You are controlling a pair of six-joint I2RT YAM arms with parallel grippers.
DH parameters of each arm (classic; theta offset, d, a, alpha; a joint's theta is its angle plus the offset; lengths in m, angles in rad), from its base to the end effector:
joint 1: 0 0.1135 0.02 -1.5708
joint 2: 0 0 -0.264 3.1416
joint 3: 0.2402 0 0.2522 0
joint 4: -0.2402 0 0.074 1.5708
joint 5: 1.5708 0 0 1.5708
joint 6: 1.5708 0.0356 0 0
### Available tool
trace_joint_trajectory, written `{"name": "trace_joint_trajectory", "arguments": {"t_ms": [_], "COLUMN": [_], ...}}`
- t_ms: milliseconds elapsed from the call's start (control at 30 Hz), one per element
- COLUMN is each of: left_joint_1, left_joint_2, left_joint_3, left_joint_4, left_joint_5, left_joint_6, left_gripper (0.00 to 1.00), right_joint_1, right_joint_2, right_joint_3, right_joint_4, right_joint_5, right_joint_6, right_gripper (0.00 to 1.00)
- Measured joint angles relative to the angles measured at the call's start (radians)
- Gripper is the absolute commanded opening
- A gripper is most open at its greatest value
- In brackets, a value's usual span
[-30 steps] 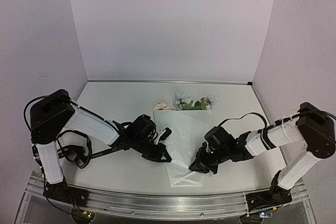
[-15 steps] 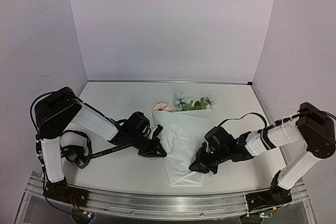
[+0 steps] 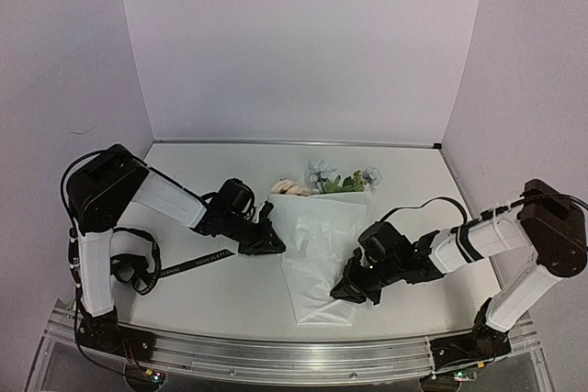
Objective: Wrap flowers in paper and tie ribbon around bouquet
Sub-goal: Press the fold line of the 2/3-folded wrapping paper.
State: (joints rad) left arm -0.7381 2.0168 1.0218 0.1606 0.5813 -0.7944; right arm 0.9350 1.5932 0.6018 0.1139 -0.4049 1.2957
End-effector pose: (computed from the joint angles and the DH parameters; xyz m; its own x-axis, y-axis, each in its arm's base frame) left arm 0.2733 -0.2750 0.1020 -0.9799 0.0853 -0.1804 0.1942 0.6150 -0.7642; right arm 0.1541 0.2324 0.1232 -0.9797 0.1623 0.1180 0.1981 0.6888 0.6974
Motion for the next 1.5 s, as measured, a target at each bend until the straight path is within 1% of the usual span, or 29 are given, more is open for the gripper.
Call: {"name": "trace_joint_trajectory", "arguments": {"t_ms": [567, 867, 1000, 1100, 1200, 1367, 1500], "left_joint_1": [0.182, 0.261, 0.282, 0.286, 0.282, 0.245, 0.162], "left_joint_2": [0.126, 0.181, 0.179, 0.161, 0.115, -0.043, -0.161], "left_joint_3": [0.214, 0.394, 0.443, 0.439, 0.401, 0.243, 0.134], "left_joint_4": [-0.089, -0.228, -0.263, -0.294, -0.3, -0.291, -0.281], "left_joint_5": [0.029, 0.027, 0.025, 0.025, 0.025, 0.02, 0.013], "left_joint_6": [0.013, 0.118, 0.16, 0.179, 0.194, 0.192, 0.19], "left_gripper": [0.1, 0.11, 0.12, 0.13, 0.13, 0.13, 0.12], "right_joint_1": [0.0, 0.0, 0.0, 0.001, 0.002, 0.003, 0.003], "right_joint_2": [0.0, 0.0, 0.0, -0.005, -0.025, -0.121, -0.19], "right_joint_3": [-0.002, -0.002, -0.002, 0.01, 0.035, 0.087, 0.111], "right_joint_4": [0.002, 0.002, 0.002, -0.019, -0.084, -0.253, -0.351], "right_joint_5": [0.0, 0.001, 0.007, 0.014, 0.026, 0.053, 0.067], "right_joint_6": [-0.013, -0.013, -0.012, -0.015, -0.033, -0.116, -0.181], "right_gripper": [0.07, 0.08, 0.08, 0.08, 0.1, 0.13, 0.13]}}
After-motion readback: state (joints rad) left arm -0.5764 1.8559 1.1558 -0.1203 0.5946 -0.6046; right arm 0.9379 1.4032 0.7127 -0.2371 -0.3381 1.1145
